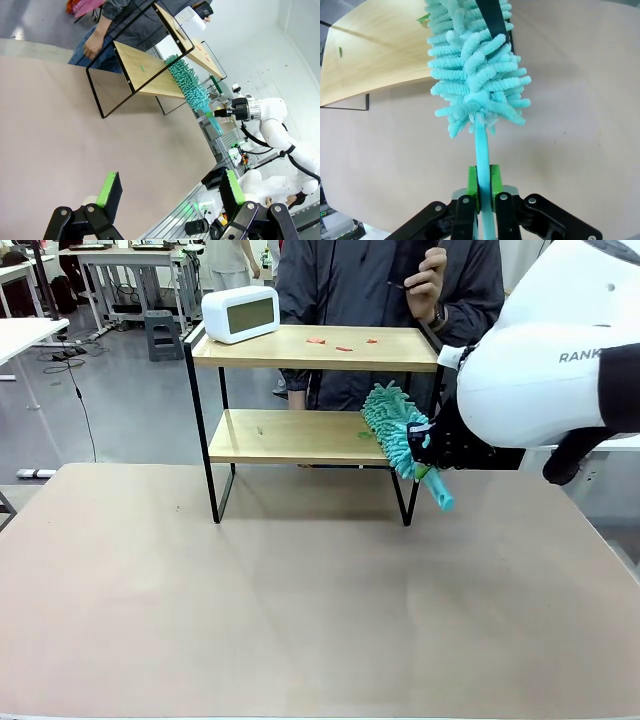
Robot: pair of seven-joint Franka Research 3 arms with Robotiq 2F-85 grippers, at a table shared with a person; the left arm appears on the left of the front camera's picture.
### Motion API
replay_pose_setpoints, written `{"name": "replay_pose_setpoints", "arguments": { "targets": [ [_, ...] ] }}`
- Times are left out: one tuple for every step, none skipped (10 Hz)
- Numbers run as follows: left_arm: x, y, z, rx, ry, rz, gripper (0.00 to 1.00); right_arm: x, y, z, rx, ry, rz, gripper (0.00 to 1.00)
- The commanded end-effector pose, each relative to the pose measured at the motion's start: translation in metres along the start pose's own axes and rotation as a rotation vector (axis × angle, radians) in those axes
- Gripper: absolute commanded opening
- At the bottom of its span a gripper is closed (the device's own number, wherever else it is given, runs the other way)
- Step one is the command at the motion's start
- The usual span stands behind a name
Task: Clean the shelf.
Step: Clean the specific tier of the Shelf with the Duster once objects are removed.
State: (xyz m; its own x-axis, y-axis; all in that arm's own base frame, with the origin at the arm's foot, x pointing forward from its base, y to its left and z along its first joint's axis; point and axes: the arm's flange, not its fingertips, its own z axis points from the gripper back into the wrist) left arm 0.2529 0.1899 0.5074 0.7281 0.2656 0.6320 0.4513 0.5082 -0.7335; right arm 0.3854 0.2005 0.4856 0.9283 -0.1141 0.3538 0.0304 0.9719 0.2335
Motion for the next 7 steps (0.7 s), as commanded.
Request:
{"name": "replay_pose_setpoints", "arguments": {
  "targets": [
    [0.002, -0.002, 0.000, -0.013, -0.013, -0.018, 1.00, -0.002, 0.010, -0.002, 0.128, 0.038, 0.002, 0.12],
    [0.002, -0.002, 0.000, -0.013, -0.013, -0.018, 1.00, -0.003, 0.025, -0.005, 0.183, 0.058, 0.033, 0.12],
    [0.002, -0.002, 0.000, -0.013, -0.013, -0.018, 1.00, 0.000, 0.040, -0.010, 0.196, 0.064, 0.059, 0.12],
    [0.002, -0.002, 0.000, -0.013, -0.013, -0.018, 1.00, 0.006, 0.053, -0.016, 0.196, 0.062, 0.077, 0.12],
    [0.002, -0.002, 0.000, -0.013, -0.013, -0.018, 1.00, 0.012, 0.064, -0.023, 0.189, 0.077, 0.099, 0.12],
    [0.002, -0.002, 0.000, -0.013, -0.013, -0.018, 1.00, 0.016, 0.075, -0.028, 0.202, 0.106, 0.126, 0.12],
    [0.002, -0.002, 0.000, -0.013, -0.013, -0.018, 1.00, 0.023, 0.085, -0.031, 0.201, 0.113, 0.152, 0.12]
  ]
}}
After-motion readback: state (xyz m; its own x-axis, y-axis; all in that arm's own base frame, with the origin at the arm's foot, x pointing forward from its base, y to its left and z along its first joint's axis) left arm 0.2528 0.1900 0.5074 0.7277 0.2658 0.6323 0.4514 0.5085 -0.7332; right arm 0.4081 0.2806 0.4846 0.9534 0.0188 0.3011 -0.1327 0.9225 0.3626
